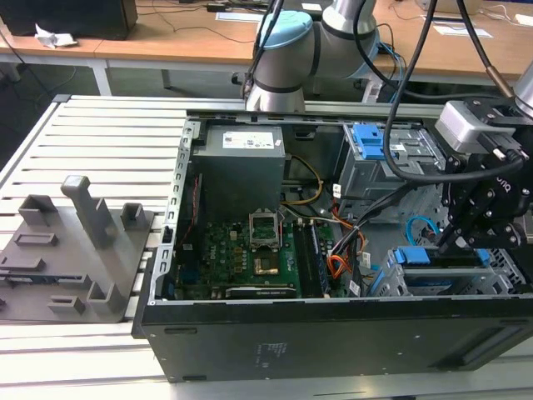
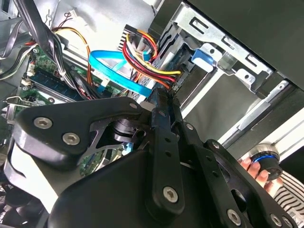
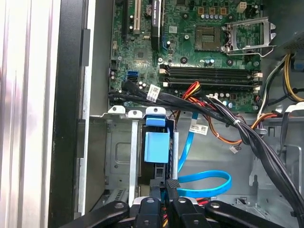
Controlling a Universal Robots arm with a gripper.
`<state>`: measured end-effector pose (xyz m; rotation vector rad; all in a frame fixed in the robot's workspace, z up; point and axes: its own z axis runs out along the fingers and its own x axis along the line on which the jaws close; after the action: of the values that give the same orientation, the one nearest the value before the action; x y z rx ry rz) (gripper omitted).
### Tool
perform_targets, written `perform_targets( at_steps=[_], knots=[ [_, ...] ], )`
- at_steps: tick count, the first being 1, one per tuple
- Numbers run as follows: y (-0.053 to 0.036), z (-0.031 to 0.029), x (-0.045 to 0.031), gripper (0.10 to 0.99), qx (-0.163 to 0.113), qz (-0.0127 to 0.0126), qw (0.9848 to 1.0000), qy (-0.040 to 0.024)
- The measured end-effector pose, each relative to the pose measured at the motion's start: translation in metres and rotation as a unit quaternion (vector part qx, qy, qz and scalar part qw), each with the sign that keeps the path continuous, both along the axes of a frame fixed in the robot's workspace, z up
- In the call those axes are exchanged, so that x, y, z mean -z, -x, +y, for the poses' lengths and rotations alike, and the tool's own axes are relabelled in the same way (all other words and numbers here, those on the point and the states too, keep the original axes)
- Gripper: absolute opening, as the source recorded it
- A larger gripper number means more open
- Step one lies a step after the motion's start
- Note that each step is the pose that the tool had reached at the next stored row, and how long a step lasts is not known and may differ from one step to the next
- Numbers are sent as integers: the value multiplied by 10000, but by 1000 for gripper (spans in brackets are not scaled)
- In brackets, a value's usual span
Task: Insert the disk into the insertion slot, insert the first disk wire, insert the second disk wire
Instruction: 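Insert the second disk wire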
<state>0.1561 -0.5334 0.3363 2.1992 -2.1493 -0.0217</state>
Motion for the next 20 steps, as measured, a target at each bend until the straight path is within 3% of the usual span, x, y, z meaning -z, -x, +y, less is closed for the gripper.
perform_targets(
  at_steps=[4, 7, 9, 11, 14, 16, 17, 20],
  knots=[
    [0, 0, 23, 161, 0, -1, 10000, -2],
    [-1, 0, 26, 231, -1, 0, 10000, -4],
    [0, -2, -68, 231, 0, 0, 10000, -9],
    [1, 8, -218, 231, 1, 0, 10000, -3],
    [1, 39, -357, 216, 0, 0, 10000, 5],
    [1, 61, -460, 106, 0, 0, 10000, 8],
    [0, 69, -524, 106, 0, 0, 10000, 11],
    [0, 70, -569, 106, 0, 0, 10000, 10]
  ],
)
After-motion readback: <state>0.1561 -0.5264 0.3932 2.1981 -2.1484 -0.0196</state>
